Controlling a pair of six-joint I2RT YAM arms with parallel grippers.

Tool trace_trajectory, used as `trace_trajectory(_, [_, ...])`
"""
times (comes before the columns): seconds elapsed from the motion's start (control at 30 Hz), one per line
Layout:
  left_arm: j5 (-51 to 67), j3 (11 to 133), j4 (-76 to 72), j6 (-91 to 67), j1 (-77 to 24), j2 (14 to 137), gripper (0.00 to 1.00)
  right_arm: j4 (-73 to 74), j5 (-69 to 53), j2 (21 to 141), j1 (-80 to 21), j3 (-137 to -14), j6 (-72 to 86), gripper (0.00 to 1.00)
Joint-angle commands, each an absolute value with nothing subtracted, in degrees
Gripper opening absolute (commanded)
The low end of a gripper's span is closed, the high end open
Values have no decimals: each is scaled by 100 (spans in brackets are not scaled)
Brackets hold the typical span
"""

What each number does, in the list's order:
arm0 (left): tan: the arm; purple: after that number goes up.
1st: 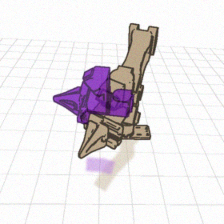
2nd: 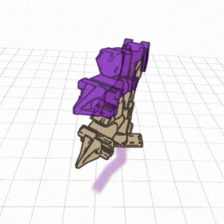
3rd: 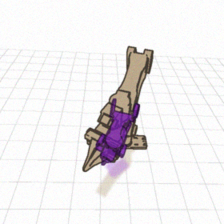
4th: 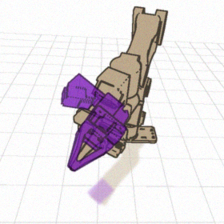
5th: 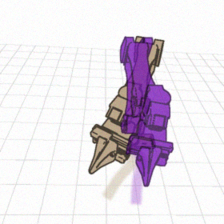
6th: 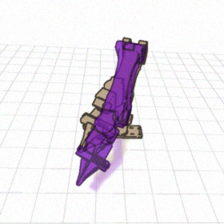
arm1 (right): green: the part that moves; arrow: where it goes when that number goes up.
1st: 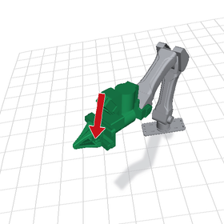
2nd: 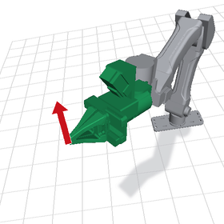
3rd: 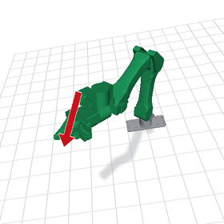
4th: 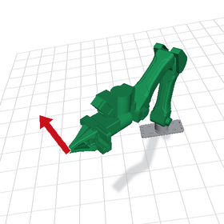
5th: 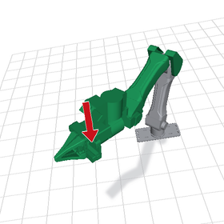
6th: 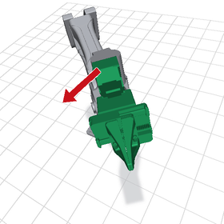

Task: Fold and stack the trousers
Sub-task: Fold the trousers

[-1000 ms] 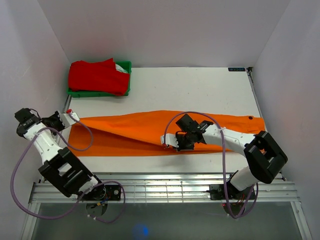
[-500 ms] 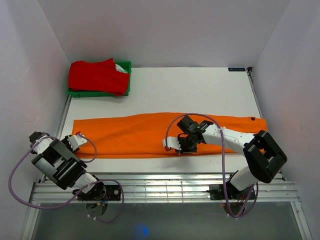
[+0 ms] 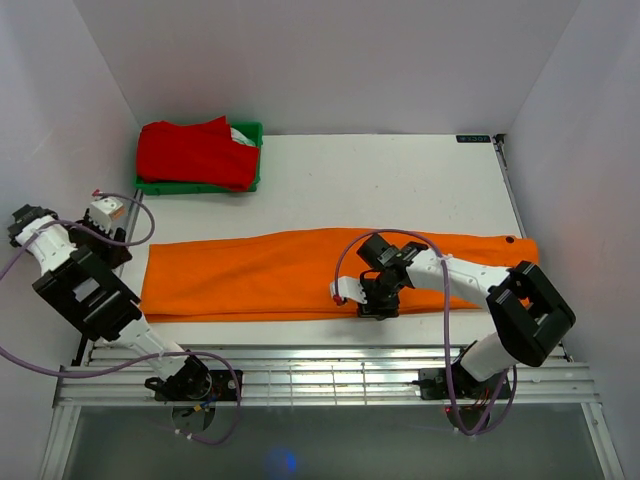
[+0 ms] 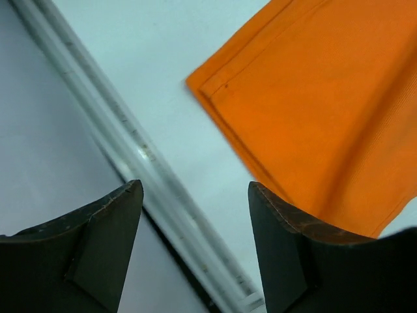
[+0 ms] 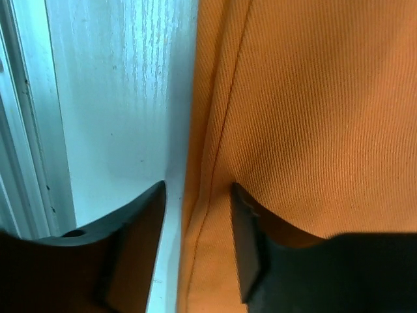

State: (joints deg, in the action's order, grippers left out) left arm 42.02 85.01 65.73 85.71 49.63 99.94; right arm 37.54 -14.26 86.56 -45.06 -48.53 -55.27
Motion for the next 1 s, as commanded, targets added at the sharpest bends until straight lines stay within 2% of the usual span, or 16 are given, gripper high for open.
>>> trace_trajectory(0.0, [4290, 8168, 6532, 7237, 4615, 10029, 77, 3955, -1529, 8359, -4377, -4992, -5406, 54])
trace_trajectory(0.13, [3746, 7717, 5636, 6532, 4149, 9975, 73, 4095, -1792, 8305, -3974, -5369, -5247, 56])
trace_trajectory(0.17, [3675, 7691, 5564, 6426, 4018, 10036, 69, 4165, -1828, 8340, -3886, -5544, -5169, 55])
trace_trajectory(0.3, [3279, 7892, 5230, 5898, 3859, 10467, 62, 4332, -1898, 8612, -3420, -5905, -4897, 53])
trace_trajectory(0.47, [2717, 8340, 5142, 5406, 3639, 10837, 58, 4474, -2039, 9131, -2980, -6056, -4579, 50])
trace_trajectory(0.73, [2206, 8358, 5054, 4949, 3375, 11039, 53, 4570, -2118, 9474, -2707, -6187, -4412, 48])
trace_trajectory(0.97, [2303, 8253, 5063, 4904, 3331, 11153, 38, 4605, -2039, 9545, -2681, -6179, -4395, 48])
